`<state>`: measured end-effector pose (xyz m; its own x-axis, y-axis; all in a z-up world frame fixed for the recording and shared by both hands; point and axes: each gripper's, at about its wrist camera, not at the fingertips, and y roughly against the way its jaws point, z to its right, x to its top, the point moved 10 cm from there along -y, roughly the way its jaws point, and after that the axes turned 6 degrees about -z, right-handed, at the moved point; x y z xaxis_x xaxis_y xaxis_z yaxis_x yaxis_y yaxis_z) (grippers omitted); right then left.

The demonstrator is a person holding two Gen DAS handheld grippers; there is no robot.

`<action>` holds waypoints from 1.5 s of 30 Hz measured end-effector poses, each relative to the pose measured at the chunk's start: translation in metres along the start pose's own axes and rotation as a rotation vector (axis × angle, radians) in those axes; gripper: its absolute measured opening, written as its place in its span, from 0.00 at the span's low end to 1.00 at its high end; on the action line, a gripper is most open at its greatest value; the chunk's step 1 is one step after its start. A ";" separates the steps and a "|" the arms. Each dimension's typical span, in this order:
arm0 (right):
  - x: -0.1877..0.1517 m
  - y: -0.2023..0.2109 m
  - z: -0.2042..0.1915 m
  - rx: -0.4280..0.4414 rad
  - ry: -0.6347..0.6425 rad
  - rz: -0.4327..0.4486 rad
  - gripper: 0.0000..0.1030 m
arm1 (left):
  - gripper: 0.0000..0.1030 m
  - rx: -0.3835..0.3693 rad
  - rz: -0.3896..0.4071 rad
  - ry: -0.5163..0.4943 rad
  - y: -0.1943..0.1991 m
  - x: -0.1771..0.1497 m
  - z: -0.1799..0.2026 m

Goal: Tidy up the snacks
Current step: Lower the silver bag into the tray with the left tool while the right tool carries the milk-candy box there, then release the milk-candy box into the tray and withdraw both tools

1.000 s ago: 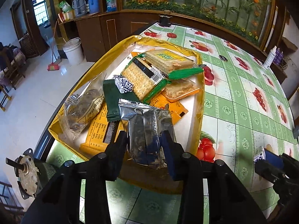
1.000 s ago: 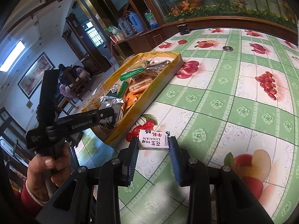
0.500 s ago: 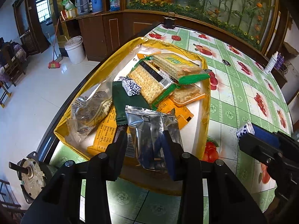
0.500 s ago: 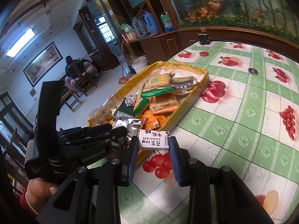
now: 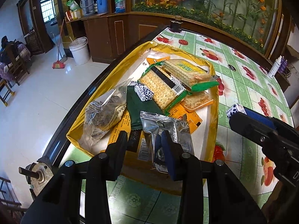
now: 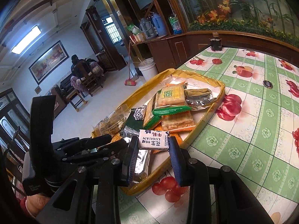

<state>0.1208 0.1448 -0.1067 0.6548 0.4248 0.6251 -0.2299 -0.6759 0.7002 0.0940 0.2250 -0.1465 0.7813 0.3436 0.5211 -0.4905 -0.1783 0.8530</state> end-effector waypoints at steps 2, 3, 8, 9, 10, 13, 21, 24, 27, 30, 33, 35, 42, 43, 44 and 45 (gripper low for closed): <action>0.002 -0.001 0.000 0.000 0.000 0.009 0.33 | 0.35 0.003 0.005 0.004 0.001 0.001 -0.002; 0.003 -0.001 0.000 0.000 0.001 0.011 0.33 | 0.35 0.004 0.007 0.005 0.001 0.002 -0.002; 0.004 -0.008 0.001 0.000 -0.001 0.001 0.33 | 0.35 0.007 0.014 0.010 0.002 0.003 -0.005; 0.005 -0.009 0.001 0.000 -0.001 -0.001 0.33 | 0.35 0.008 0.015 0.011 0.002 0.003 -0.006; 0.005 -0.010 0.001 0.001 -0.002 -0.001 0.33 | 0.35 0.008 0.017 0.013 0.003 0.004 -0.007; 0.008 -0.014 0.000 0.002 -0.002 -0.004 0.33 | 0.35 0.009 0.019 0.016 0.003 0.005 -0.009; 0.016 -0.026 -0.005 0.004 0.010 -0.013 0.34 | 0.35 0.007 0.006 0.032 -0.002 0.005 -0.015; 0.020 -0.034 -0.006 0.003 0.013 -0.020 0.34 | 0.35 0.000 -0.008 0.044 -0.005 0.005 -0.017; 0.025 -0.040 -0.007 0.002 0.018 -0.027 0.38 | 0.39 0.006 -0.029 0.060 -0.009 0.003 -0.021; 0.026 -0.042 -0.008 0.002 0.019 -0.027 0.44 | 0.45 0.017 -0.043 0.066 -0.011 0.000 -0.024; 0.026 -0.041 -0.008 0.000 0.020 -0.025 0.56 | 0.52 0.036 -0.035 0.061 -0.008 -0.001 -0.026; 0.026 -0.038 -0.008 0.008 0.028 -0.026 0.63 | 0.52 0.040 -0.022 0.059 -0.002 -0.001 -0.026; 0.027 -0.017 -0.006 -0.012 0.182 -0.040 0.79 | 0.63 0.054 0.053 0.070 0.023 -0.003 -0.030; 0.026 -0.013 -0.007 -0.014 0.207 -0.038 0.79 | 0.63 0.059 0.061 0.066 0.026 -0.003 -0.029; 0.025 -0.009 -0.008 -0.015 0.231 -0.037 0.81 | 0.63 0.062 0.071 0.058 0.030 -0.004 -0.027; 0.024 -0.005 -0.009 -0.017 0.256 -0.036 0.82 | 0.65 0.065 0.078 0.052 0.033 -0.006 -0.026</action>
<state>0.1315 0.1640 -0.0923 0.4595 0.5888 0.6649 -0.2234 -0.6480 0.7282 0.0632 0.2412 -0.1219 0.7195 0.3736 0.5855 -0.5217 -0.2657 0.8107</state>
